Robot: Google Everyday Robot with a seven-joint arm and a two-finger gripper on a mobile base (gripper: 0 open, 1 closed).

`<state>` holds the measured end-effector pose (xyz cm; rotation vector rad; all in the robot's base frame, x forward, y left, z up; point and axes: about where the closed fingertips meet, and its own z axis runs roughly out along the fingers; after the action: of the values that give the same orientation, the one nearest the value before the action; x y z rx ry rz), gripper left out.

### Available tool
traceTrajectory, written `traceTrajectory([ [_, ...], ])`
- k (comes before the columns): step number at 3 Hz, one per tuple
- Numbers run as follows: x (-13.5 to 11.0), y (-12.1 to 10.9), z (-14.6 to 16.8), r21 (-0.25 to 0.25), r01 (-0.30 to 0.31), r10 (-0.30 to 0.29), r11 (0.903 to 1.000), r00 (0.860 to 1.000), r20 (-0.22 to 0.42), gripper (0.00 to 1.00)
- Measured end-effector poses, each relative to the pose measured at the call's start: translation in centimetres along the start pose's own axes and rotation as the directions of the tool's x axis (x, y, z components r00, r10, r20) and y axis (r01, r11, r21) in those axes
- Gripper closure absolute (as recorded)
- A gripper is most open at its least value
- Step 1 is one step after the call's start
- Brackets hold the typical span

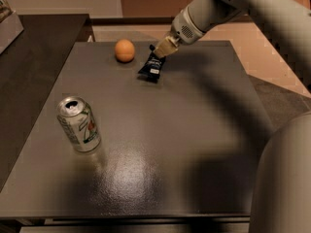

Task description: Move rxbar blueberry near orange

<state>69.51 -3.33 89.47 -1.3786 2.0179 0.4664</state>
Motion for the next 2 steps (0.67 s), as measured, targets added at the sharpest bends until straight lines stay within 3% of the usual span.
traceTrajectory([
  [2, -1.1, -2.3, 2.7, 0.013, -0.047, 0.047, 0.9988, 0.999, 0.005, 0.36],
])
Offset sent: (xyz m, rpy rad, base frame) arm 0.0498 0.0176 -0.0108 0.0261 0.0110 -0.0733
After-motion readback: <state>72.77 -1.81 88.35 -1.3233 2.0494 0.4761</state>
